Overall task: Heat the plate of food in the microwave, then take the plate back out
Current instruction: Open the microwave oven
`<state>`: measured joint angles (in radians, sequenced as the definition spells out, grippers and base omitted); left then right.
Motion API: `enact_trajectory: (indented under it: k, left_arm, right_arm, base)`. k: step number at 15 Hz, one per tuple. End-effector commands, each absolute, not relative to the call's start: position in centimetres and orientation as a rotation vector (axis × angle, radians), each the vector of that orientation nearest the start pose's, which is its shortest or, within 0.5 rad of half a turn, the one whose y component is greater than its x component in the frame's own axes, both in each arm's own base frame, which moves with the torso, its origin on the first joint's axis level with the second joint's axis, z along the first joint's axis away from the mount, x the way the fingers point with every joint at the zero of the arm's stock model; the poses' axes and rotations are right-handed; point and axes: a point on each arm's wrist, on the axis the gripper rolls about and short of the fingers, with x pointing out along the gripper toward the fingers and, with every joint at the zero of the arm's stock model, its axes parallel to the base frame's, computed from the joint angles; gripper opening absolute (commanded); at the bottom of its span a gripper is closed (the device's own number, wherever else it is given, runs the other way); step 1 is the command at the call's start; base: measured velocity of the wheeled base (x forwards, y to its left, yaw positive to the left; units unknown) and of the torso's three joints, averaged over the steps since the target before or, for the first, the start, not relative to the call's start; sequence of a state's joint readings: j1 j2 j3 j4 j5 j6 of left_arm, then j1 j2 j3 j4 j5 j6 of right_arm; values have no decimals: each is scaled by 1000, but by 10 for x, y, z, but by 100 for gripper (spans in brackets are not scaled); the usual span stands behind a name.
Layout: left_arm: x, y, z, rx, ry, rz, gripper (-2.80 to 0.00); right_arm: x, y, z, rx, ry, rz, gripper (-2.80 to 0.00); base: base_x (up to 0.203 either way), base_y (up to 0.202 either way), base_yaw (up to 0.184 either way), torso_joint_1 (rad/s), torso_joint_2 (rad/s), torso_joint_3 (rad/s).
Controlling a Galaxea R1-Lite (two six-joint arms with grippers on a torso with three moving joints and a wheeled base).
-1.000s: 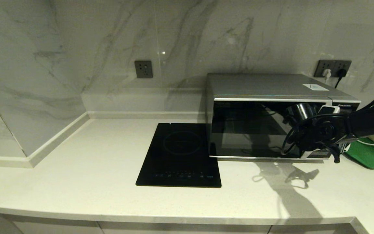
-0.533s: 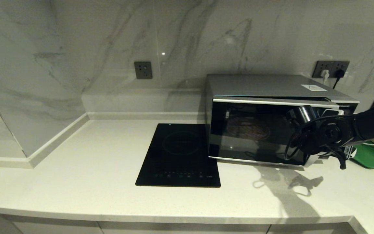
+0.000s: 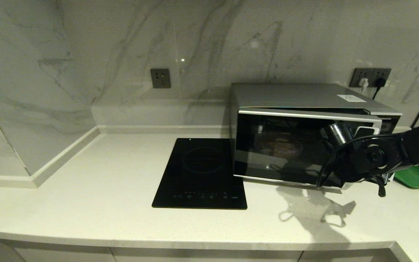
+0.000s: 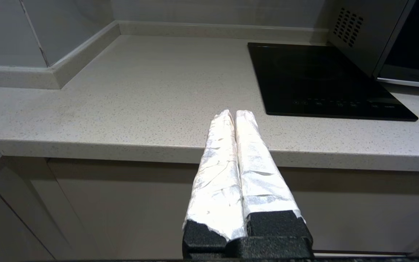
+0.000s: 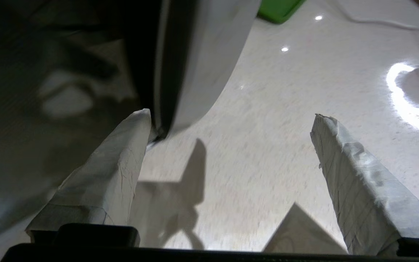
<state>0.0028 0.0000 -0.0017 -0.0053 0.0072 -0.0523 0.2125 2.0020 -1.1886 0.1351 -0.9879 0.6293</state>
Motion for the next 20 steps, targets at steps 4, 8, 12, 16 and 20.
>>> enact_trajectory:
  k: [4,8,12,16,20]
  left_arm:
    - [-23,0,77,-52,-8,11,-280]
    - [-23,0,77,-52,-8,11,-280]
    - [-23,0,77,-52,-8,11,-280]
    - [-23,0,77,-54,-8,11,-280]
    - [-23,0,77,-54,-8,11,-280]
  right_arm:
    - [258,82,190,126,471,-648,-280]
    - [189,71,237,278,528,-336,-280]
    - [213,47,293,475,515,-183,-280]
    - [290,36,303,531,512,-200,-280]
    - [347,31,304,550,464,-222,-280]
  base:
    - [0,0,0,0,0,0]
    - [0,0,0,0,0,0]
    - [0,0,0,0,0,0]
    - [0,0,0,0,0,0]
    - [0,0,0,0,0,0]
